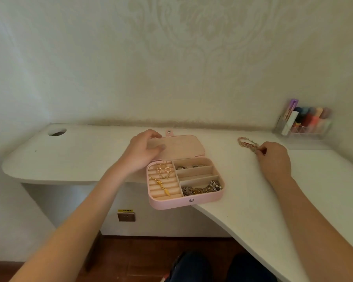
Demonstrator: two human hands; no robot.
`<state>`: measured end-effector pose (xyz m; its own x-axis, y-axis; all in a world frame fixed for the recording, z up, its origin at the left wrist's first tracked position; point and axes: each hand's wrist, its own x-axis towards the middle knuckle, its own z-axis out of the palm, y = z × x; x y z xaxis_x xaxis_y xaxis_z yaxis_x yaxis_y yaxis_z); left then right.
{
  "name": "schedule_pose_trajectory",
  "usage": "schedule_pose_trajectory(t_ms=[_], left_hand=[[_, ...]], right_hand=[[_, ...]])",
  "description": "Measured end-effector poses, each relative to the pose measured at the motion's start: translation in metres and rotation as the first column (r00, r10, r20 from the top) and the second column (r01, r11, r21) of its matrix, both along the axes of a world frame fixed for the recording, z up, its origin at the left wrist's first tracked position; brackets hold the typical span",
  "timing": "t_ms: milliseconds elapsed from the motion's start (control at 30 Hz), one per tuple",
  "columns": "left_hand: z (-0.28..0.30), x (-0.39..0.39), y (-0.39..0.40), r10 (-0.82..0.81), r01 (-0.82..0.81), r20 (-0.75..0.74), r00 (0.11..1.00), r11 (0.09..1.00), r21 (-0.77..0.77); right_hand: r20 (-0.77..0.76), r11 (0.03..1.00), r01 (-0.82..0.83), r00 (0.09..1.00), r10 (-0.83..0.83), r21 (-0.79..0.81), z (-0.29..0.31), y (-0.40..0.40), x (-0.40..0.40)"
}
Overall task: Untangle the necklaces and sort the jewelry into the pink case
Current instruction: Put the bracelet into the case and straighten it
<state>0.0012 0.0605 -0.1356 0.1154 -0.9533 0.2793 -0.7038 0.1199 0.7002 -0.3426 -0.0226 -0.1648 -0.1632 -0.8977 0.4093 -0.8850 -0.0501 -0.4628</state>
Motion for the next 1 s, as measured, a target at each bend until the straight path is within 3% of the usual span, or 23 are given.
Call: schedule_pose_trajectory(t_ms=[67,167,333,433,533,633,700,767,833,1000], left_hand=[[-0.008,-0.008,0.002,0.070,-0.069,-0.024,0.997,0.997,0.040],[-0.014,-0.022,-0.004,0.108,-0.097,-0.144,0.984,0.992,0.078],[-0.017,-0.041,-0.018,0.175,-0.168,-0.251,0.952,0.984,0.049],[-0.015,-0.057,-0.030,0.186,-0.183,-0.220,0.958,0.983,0.030],[-0.014,-0.069,-0.043,0.157,-0.156,-0.156,0.975,0.988,0.017],[-0.007,-0.079,-0.052,0.083,-0.091,-0.056,0.995,0.983,-0.161],[0.009,-0.092,-0.050,-0.088,0.056,-0.146,0.985,0.976,-0.210],[0.026,-0.110,-0.045,-0.325,0.301,-0.335,0.885,0.946,-0.121],[0.033,-0.125,-0.039,-0.441,0.464,-0.433,0.786,0.884,-0.059],[0.031,-0.127,-0.029,-0.362,0.419,-0.554,0.749,0.908,-0.026]], right_hand=[[0.061,0.999,-0.033,0.998,0.035,-0.033,0.000,0.001,0.002],[0.366,0.988,-0.099,0.921,0.135,-0.116,0.009,0.007,0.006],[0.777,0.964,-0.233,0.580,0.245,-0.130,0.032,0.013,0.014],[0.830,0.935,-0.308,0.465,0.307,-0.174,0.049,0.022,0.022],[0.840,0.915,-0.346,0.416,0.349,-0.208,0.064,0.026,0.025],[0.843,0.888,-0.413,0.389,0.372,-0.201,0.075,0.030,0.029],[0.849,0.850,-0.493,0.354,0.392,-0.187,0.081,0.033,0.035],[0.857,0.805,-0.568,0.315,0.408,-0.174,0.085,0.035,0.042],[0.862,0.767,-0.618,0.284,0.420,-0.170,0.086,0.037,0.047],[0.891,0.801,-0.576,0.263,0.370,-0.163,0.075,0.043,0.046]])
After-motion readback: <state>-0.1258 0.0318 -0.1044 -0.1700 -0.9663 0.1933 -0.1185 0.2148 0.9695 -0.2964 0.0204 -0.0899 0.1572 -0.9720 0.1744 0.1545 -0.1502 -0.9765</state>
